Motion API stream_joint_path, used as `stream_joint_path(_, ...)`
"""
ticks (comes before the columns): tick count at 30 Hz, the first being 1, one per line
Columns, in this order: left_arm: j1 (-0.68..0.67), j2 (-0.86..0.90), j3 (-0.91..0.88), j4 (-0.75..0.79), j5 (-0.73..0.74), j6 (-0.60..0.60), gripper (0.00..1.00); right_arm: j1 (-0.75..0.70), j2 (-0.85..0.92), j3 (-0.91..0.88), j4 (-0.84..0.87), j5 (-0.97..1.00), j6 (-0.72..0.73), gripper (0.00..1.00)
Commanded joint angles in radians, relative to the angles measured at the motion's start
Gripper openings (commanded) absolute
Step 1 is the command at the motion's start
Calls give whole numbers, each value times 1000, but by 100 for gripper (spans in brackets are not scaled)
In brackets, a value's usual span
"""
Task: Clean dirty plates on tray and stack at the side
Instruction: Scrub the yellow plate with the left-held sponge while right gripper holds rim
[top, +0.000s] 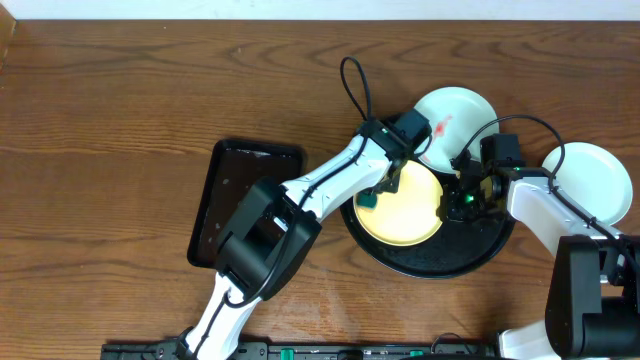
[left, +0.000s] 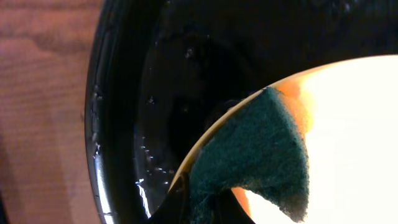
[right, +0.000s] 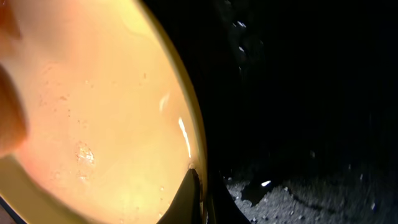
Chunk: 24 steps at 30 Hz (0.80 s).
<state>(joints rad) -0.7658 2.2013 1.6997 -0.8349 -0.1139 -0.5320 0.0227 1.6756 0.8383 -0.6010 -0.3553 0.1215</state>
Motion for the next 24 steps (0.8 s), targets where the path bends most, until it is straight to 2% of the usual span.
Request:
stream_joint_path(1,57,41,-20,78,40,-19,8,-2,13,-11,-10,66,-26,1)
stream_joint_path(5,50,41,-20,182,379,-19,8,-2,13,-11,-10,66,-26,1)
stream_joint_path(9,20,41,-20,251,588,4,9,-2,13,-11,-9,66,-26,1)
stream_joint_path(19,-32,41,-41,233,597,29,9,-2,13,-11,-19,66,-26,1)
stream_joint_path(24,-32,41,-43,130,592,30,9,-2,13,-11,-20,66,-26,1)
